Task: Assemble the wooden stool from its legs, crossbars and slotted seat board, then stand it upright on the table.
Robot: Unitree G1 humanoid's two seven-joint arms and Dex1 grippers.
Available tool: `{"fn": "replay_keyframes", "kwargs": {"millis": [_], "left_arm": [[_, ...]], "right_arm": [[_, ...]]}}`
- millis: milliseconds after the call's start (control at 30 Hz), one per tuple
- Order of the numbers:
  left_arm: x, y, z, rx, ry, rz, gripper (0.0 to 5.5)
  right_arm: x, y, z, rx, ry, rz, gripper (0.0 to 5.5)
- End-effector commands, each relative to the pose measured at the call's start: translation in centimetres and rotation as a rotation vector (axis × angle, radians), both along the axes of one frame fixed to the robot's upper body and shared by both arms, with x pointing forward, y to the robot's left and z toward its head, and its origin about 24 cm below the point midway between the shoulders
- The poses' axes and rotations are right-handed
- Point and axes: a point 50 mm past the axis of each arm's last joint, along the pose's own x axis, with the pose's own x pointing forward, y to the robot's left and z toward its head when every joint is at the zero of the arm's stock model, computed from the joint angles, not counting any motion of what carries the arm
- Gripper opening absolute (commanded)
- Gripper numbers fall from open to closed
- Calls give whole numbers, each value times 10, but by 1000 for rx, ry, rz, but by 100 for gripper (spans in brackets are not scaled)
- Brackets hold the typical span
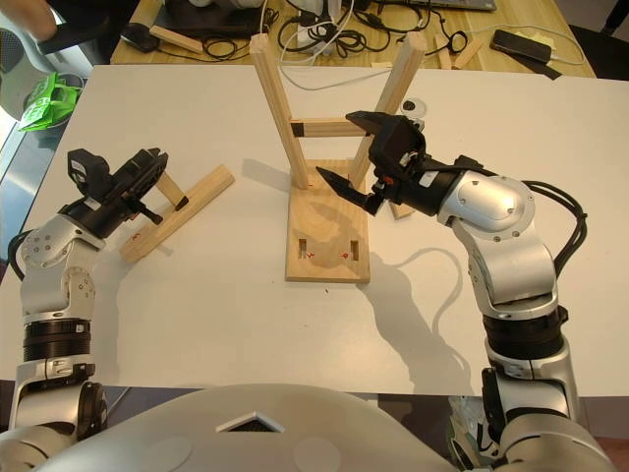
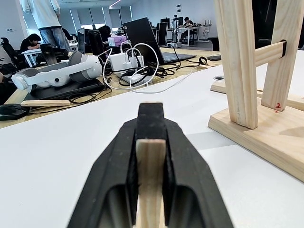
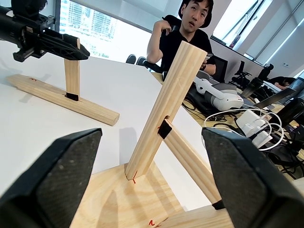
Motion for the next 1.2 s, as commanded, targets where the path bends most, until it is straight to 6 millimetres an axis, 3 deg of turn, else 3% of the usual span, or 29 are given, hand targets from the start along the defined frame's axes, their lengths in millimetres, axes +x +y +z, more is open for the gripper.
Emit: {"fn": "replay_keyframes", "kwargs": {"millis": [33, 200, 467, 600, 667, 967, 1200], "left_arm": [[-5, 0, -6, 27, 40, -38, 41], [-16, -5, -15, -16, 128, -113, 41], [-13, 1, -26, 78, 94, -9, 41], [-14, -3, -48, 126, 195, 28, 41], [-11, -3, -52, 129, 247, 62, 41], [36, -15, -37, 123, 219, 143, 41], [30, -5, -55, 30, 227, 207, 41]], "right_arm": [[2, 1, 3, 0, -2, 11, 389], [2, 1, 4, -3, -5, 9, 389], [4, 3, 7, 4, -10, 17, 389], [4, 4, 8, 7, -12, 19, 389], [4, 4, 8, 7, -13, 17, 389], [5, 7, 7, 15, -14, 19, 389], [5, 7, 6, 15, -13, 21, 389]]}}
